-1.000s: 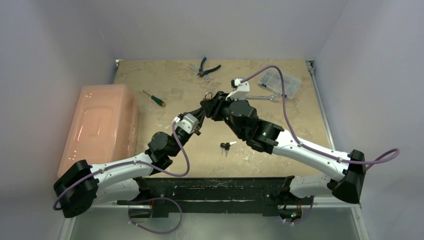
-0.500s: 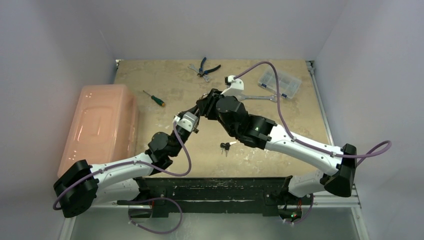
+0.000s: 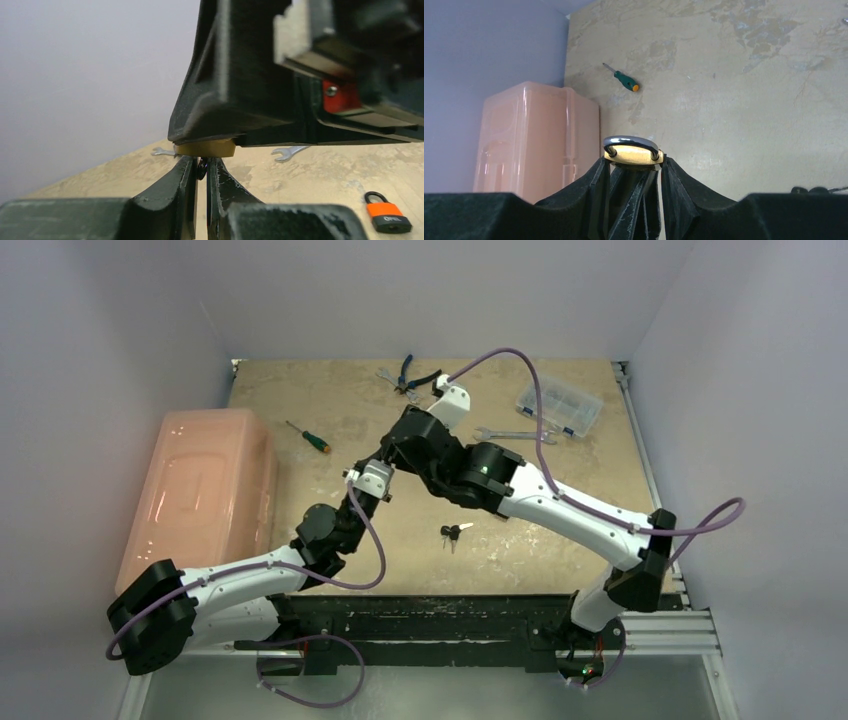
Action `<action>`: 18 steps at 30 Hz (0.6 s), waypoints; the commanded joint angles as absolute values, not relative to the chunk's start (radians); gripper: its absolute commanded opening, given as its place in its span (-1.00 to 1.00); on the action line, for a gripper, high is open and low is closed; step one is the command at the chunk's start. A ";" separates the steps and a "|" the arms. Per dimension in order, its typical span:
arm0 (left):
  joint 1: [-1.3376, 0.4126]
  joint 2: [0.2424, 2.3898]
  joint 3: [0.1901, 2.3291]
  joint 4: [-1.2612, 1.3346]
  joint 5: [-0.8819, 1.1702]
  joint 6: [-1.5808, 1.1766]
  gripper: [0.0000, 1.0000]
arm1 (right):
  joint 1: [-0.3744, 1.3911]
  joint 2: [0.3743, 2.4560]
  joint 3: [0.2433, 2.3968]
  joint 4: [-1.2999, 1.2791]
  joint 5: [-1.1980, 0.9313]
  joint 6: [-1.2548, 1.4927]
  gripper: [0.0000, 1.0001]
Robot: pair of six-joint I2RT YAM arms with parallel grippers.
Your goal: Unlock with the key
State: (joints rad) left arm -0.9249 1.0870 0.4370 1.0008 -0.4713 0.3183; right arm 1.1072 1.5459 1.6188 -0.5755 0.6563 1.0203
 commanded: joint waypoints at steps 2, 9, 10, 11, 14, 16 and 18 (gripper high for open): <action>-0.903 1.081 0.481 1.083 -0.590 0.348 -1.00 | 1.169 1.648 1.814 -0.915 0.511 1.260 -1.00; -0.911 1.076 0.477 1.089 -0.585 0.355 -1.00 | 1.166 1.699 1.921 -1.011 0.535 1.306 -1.00; -0.911 1.075 0.476 1.089 -0.583 0.356 -1.00 | 1.166 1.696 1.917 -1.008 0.541 1.304 -1.00; -0.911 1.074 0.476 1.089 -0.582 0.357 -1.00 | 1.166 1.691 1.912 -1.004 0.545 1.302 -1.00; -0.911 1.070 0.473 1.088 -0.567 0.357 -1.00 | 1.163 1.671 1.882 -0.982 0.549 1.294 -1.00; -0.911 1.062 0.472 1.075 -0.534 0.360 -1.00 | 1.160 1.659 1.862 -0.968 0.550 1.287 -1.00; -0.911 1.052 0.475 1.051 -0.498 0.362 -1.00 | 1.157 1.644 1.847 -0.956 0.554 1.277 -1.00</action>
State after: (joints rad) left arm -0.9260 1.0859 0.4370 0.9817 -0.5224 0.3565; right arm 1.1072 1.7000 1.8812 -0.8791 0.6640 1.2495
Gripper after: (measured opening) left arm 0.111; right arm 0.420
